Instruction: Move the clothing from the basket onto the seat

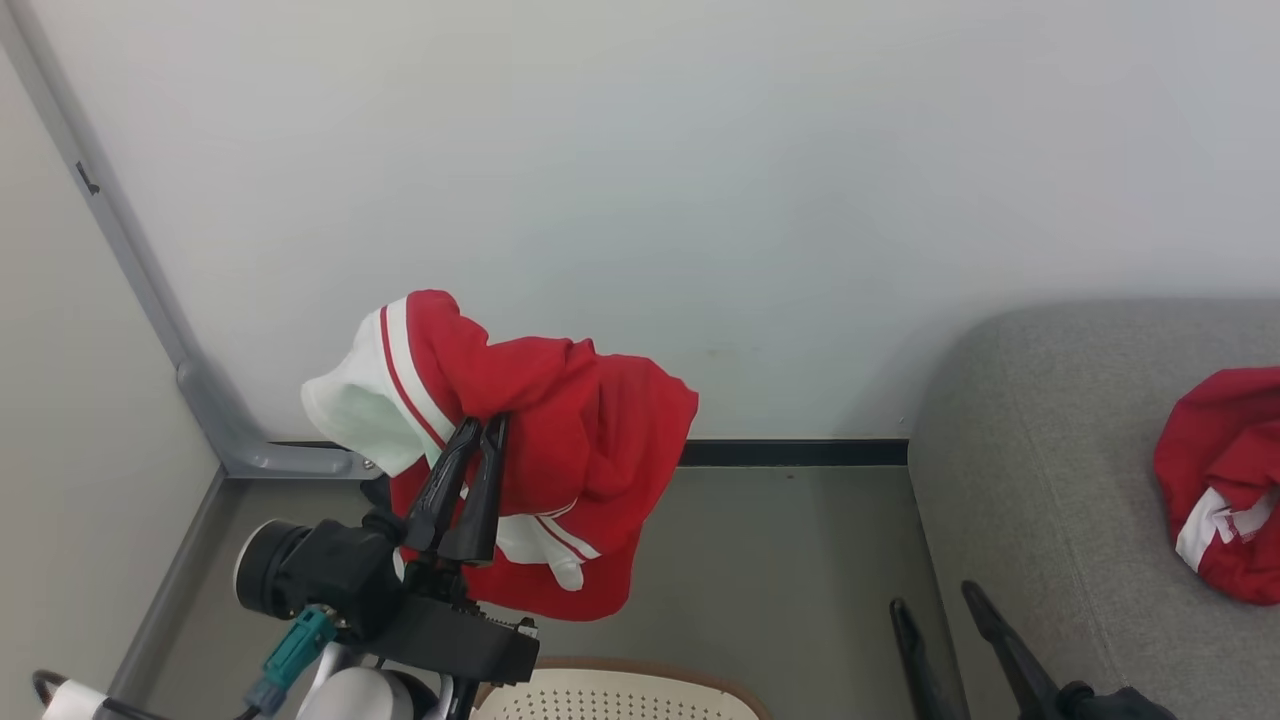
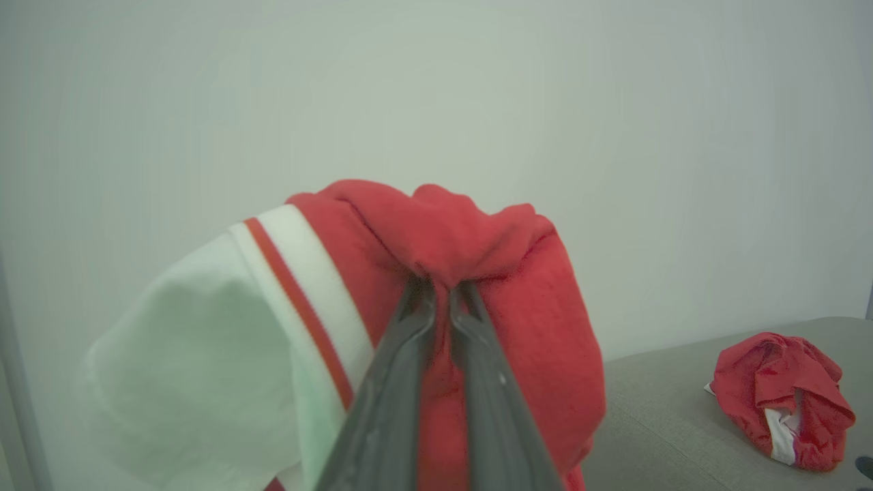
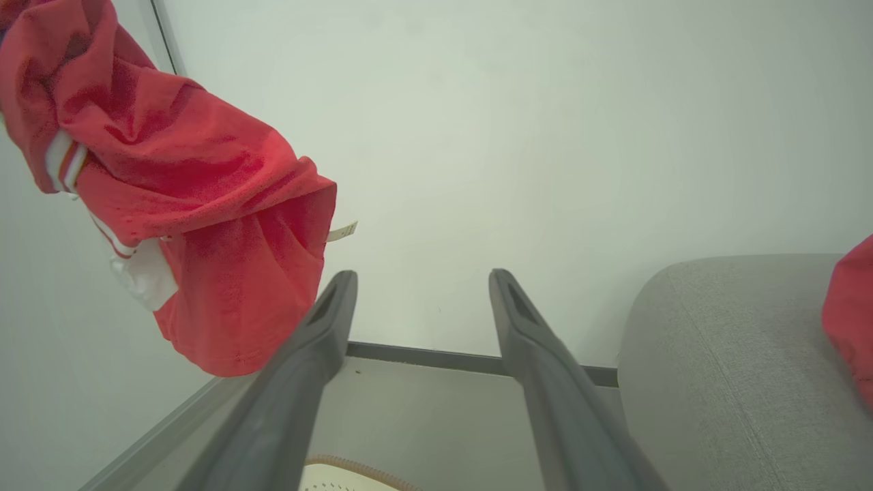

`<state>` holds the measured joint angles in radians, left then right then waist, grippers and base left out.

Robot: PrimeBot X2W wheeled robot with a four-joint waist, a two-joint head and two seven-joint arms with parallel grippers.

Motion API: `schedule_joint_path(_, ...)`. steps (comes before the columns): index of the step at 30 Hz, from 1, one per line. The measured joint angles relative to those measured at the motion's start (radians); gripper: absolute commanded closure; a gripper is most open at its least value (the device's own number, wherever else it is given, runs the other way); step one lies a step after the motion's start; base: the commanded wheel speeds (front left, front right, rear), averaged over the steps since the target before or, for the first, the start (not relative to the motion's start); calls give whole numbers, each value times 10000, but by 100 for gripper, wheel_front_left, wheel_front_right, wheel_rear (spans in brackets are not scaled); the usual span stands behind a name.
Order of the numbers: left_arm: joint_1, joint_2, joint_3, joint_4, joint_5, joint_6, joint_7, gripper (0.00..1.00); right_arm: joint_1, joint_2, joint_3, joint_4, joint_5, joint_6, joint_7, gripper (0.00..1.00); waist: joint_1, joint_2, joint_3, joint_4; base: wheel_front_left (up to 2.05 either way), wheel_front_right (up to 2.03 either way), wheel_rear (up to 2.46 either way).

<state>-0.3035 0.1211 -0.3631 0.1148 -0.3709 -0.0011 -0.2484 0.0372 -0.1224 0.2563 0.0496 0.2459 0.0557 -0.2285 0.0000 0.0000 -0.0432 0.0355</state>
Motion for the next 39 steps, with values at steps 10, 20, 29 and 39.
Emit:
schedule_joint_path(10,44,12,-345,-1014,-19,-88,696,100,-103,81,1266,-337,-349,387,263,0,0,0,-42,-11,0,0,0)
schedule_joint_path(20,41,-59,-984,-1089,-50,-309,1616,100,-787,188,2552,-729,-610,591,435,0,0,0,-66,251,0,0,0)
schedule_joint_path(29,54,-146,-1411,-1615,-69,-433,2151,100,-1797,190,2786,-606,-617,621,439,0,0,0,-97,518,0,0,0)
schedule_joint_path(39,75,-190,-1653,-2251,-105,-431,2575,100,-2756,201,2696,372,-614,637,481,0,0,1,-50,738,0,0,0)
